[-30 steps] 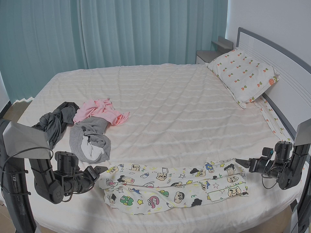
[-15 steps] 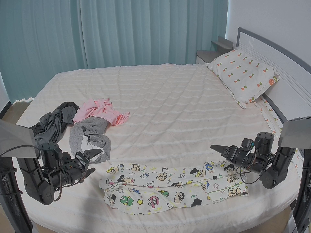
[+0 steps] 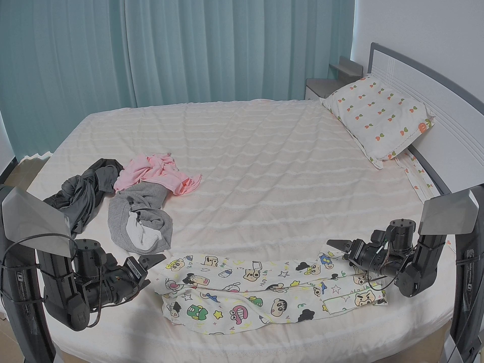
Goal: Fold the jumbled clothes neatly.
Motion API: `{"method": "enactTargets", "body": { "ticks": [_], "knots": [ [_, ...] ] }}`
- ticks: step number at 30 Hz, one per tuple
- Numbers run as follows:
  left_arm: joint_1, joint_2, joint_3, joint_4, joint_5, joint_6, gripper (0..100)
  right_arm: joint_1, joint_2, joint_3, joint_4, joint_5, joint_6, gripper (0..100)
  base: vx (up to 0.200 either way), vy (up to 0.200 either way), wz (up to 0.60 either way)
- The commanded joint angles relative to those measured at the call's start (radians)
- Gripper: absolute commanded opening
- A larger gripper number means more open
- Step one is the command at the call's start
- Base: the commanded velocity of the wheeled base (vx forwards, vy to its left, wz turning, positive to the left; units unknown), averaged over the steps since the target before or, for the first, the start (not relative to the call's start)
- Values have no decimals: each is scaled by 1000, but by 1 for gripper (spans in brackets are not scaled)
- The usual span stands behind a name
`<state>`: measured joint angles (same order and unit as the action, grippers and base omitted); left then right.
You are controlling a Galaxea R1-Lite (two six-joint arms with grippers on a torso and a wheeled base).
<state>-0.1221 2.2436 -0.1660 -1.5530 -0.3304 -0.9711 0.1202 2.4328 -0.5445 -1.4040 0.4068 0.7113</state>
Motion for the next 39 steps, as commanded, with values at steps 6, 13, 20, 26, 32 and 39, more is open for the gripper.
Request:
{"method": "enactTargets", "body": {
  "ticks": [6,13,20,26,32,39],
  "knots": [
    [-1,10,0,-18,2,0,100,-16,22,-6,34,0,-13,100,0,0,0],
    [-1,10,0,-18,2,0,100,-47,17,3,92,0,-118,100,0,0,0],
    [-2,11,0,-18,4,2,100,-51,-12,9,85,-23,-141,100,0,0,0],
    [-2,13,-1,-18,4,2,100,-48,-34,28,-23,-25,-139,100,0,0,0],
    [-5,17,-1,-18,5,5,100,-67,17,15,-27,-31,-161,100,0,0,0],
    [-25,36,-4,-18,51,20,100,-97,38,5,20,-31,-228,100,0,0,0]
  ]
}}
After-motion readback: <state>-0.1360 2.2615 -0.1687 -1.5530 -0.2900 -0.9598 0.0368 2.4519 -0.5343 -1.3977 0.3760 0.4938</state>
